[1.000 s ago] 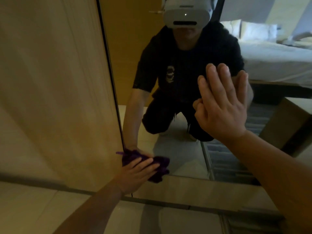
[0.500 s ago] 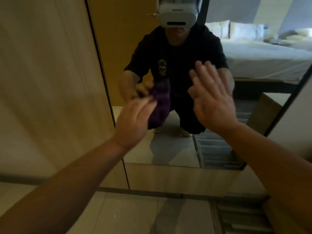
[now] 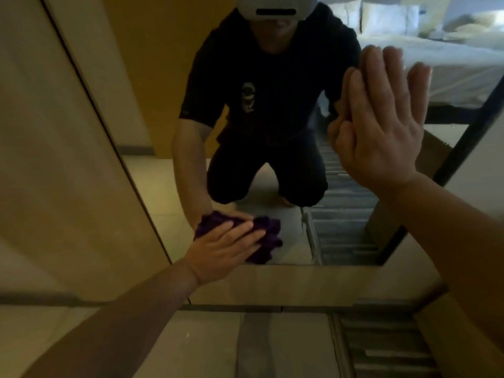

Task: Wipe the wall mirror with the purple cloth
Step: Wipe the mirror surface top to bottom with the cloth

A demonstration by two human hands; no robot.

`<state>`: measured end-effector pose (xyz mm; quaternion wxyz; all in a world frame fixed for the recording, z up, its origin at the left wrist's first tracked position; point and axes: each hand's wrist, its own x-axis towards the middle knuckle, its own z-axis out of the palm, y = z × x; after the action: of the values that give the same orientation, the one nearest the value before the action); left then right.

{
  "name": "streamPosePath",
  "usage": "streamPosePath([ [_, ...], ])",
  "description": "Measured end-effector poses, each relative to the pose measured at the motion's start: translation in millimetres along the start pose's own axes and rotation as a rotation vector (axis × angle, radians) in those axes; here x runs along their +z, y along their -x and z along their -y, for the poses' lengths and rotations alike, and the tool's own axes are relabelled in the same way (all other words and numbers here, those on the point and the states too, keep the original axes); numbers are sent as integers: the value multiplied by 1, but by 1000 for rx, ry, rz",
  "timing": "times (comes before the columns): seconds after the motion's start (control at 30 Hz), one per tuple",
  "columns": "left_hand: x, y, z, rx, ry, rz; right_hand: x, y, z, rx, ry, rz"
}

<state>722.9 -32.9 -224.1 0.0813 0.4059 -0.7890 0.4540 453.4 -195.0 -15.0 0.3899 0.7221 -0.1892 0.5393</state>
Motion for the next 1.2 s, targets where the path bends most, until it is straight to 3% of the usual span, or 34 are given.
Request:
streamPosePath([
  [0.17,28,35,-54,21,-1,215,3,2,-1,-15,9,-28],
  [0.33,-2,15,-49,-64,242,290,-12,-4,5,54,-12,94],
  [0.47,-49,-55,-16,-279,421,26,-34,-9,5,88,-180,204],
  [0.6,-110,-163,59,-323,258,-442,-54,-14,-20,213,-318,120],
  [0.67,-127,-214,86,-337,115,-546,-55,-14,-41,264,-227,80],
  [0.77,-109,-251,78,-290,-81,-479,-47,-3,-66,226,-76,87],
  [0.83,-79,-243,48,-207,-79,-423,-40,5,-73,163,-13,86],
  [0.93,-29,-194,-17,-4,49,-251,-29,8,-75,123,38,33],
  [1.03,21,-127,-79,188,33,35,-23,9,-79,103,96,-29],
  [1.2,55,-81,-117,325,6,254,-18,15,-82,85,133,-43],
])
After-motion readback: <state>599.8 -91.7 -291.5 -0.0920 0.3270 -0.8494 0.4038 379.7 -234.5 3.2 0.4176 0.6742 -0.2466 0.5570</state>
